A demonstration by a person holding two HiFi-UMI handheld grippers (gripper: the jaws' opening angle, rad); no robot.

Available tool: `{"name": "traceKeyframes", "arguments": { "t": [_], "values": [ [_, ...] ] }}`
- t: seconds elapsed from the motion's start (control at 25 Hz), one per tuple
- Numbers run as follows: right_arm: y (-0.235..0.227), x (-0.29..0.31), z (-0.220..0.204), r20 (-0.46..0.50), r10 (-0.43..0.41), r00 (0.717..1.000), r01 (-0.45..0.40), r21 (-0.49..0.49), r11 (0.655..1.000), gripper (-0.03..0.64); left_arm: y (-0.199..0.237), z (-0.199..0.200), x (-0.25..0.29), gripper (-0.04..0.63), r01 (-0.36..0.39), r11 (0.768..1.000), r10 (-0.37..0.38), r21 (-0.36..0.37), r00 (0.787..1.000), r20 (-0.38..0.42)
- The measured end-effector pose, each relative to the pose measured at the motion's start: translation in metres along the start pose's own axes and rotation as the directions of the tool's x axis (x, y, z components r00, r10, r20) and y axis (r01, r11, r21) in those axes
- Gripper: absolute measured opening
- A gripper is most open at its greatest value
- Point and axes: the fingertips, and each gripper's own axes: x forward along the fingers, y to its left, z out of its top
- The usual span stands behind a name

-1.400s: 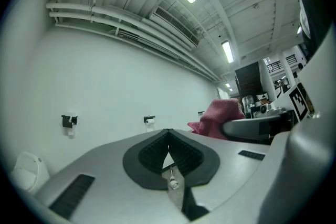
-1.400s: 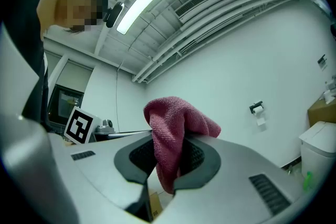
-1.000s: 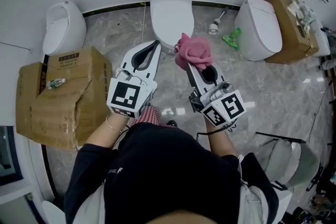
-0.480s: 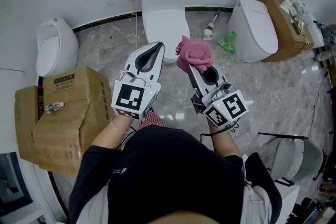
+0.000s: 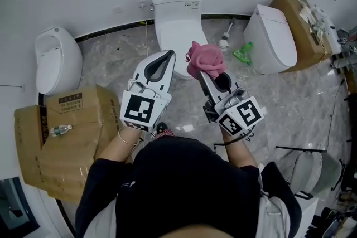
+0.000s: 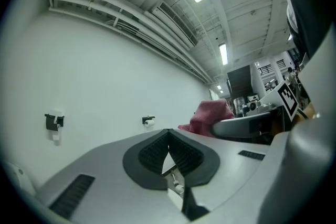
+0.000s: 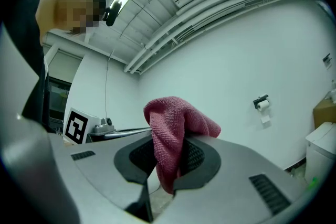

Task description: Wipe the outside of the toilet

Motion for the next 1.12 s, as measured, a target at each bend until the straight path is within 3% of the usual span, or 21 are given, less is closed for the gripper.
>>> {"name": "traceKeyframes", "arguments": {
  "t": [0.52,0.88,1.12],
  "values": [
    [0.018,0.082,-0.02,-0.033,0.026,0.999,-0.026,-0.009,1.0,0.074,0.082,-0.016,-0.011,0.006,-0.033,0.999,0.033,-0.02,0.999,-0.002],
    [0.002,0.099,-0.019,-0.043,0.007,0.999,-0.009,-0.026,1.0,0.074,0.094,-0.019,0.008,0.006,-0.01,0.999,0.011,-0.036,1.0,0.016],
    [-0.016,0.123,-0.019,-0.041,0.038,0.998,-0.039,-0.014,0.999,0.074,0.115,-0.019,0.029,0.006,-0.038,0.999,0.038,-0.032,0.999,0.015]
  ]
}}
